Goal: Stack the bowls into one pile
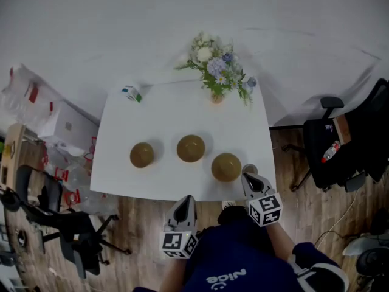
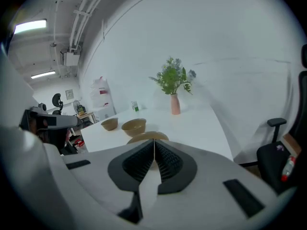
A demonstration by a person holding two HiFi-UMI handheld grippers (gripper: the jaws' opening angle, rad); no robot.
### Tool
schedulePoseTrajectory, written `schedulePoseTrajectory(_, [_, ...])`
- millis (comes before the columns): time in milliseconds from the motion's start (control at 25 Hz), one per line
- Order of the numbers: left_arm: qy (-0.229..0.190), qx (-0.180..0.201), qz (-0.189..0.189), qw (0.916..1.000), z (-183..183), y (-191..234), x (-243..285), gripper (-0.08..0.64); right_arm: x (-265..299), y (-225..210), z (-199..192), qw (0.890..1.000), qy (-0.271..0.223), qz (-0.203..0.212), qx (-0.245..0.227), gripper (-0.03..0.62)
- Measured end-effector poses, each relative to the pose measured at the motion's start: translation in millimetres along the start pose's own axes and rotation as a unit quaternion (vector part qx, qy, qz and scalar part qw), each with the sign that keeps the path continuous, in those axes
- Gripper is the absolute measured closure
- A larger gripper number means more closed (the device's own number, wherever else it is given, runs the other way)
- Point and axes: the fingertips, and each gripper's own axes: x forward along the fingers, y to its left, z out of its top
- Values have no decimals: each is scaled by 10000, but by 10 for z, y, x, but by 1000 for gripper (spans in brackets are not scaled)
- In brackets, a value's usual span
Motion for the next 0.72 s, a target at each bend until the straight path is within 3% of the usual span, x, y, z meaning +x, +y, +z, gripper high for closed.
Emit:
schedulePoseTrajectory(320, [-21, -289, 576, 9979, -53, 130, 332, 541, 457, -277, 83, 9977, 387, 504, -244, 559])
schedulePoseTrajectory(440, [-6, -320, 703, 9970, -63, 139, 384, 541, 603, -301, 67, 9957, 536, 739, -124, 463])
schedulePoseTrajectory(720, [-26, -387, 999, 9942, 8, 256, 394, 541, 851, -293, -111, 9877, 1185, 1018, 10, 462])
